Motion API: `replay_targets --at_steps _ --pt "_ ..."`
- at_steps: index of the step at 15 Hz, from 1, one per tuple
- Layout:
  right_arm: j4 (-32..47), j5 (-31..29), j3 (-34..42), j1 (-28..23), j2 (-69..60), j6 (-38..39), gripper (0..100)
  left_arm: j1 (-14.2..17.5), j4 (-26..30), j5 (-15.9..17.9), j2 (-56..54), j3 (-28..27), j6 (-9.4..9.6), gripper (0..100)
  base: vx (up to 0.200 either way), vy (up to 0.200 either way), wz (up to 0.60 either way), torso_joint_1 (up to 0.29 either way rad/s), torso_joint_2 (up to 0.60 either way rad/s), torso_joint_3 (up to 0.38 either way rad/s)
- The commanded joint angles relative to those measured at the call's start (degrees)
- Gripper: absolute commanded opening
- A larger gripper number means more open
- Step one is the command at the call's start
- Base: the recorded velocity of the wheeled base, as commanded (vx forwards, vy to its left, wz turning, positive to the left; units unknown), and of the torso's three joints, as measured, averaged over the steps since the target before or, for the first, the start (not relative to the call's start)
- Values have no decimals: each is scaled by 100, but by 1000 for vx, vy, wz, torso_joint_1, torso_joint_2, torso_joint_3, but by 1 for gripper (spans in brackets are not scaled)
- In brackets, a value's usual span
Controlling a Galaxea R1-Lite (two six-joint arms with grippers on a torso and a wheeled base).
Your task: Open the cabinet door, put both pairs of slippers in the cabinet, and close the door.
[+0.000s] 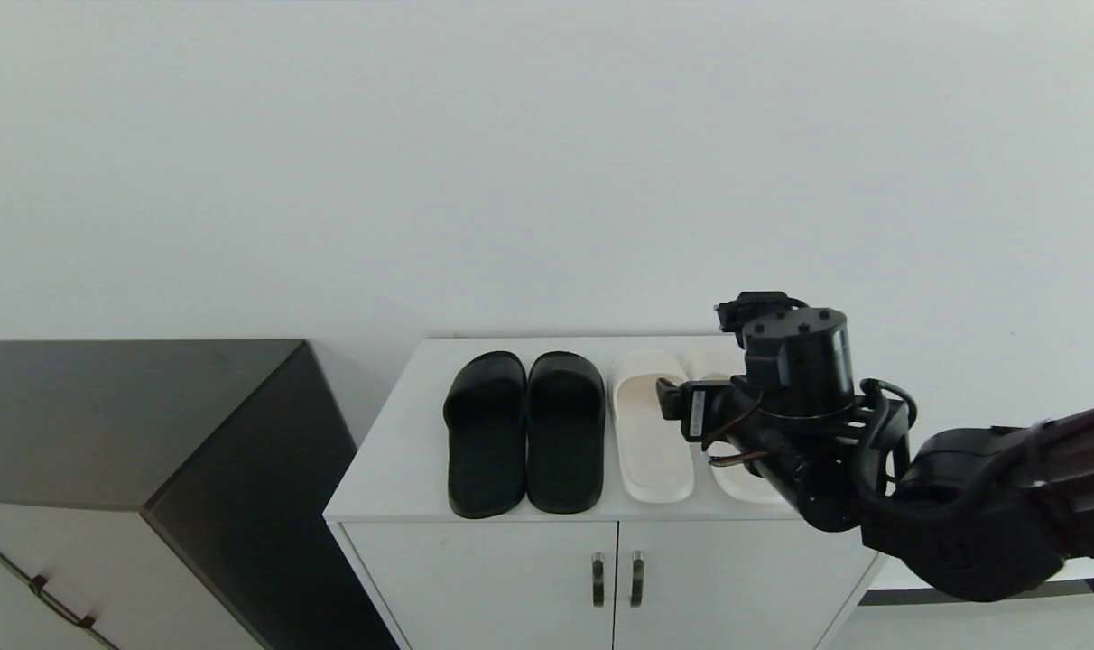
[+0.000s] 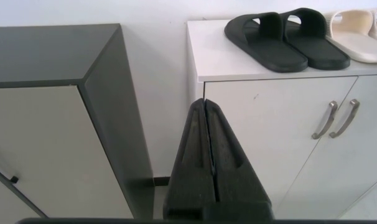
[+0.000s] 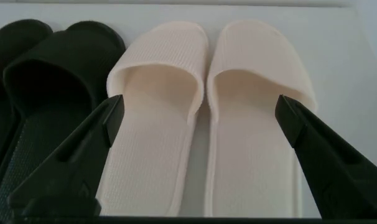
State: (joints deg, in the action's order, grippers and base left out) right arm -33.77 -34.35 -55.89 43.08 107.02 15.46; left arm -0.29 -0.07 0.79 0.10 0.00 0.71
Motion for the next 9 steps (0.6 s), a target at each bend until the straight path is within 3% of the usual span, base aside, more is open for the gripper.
replay_targets --at_steps 1,9 --pt "-200 -19 -71 42 583 1 100 3 -1 0 8 0 -9 0 0 0 0 0 0 0" --pt "-508 16 -950 -406 1462 -140 100 -6 -1 -18 8 0 -88 0 0 0 0 0 0 0"
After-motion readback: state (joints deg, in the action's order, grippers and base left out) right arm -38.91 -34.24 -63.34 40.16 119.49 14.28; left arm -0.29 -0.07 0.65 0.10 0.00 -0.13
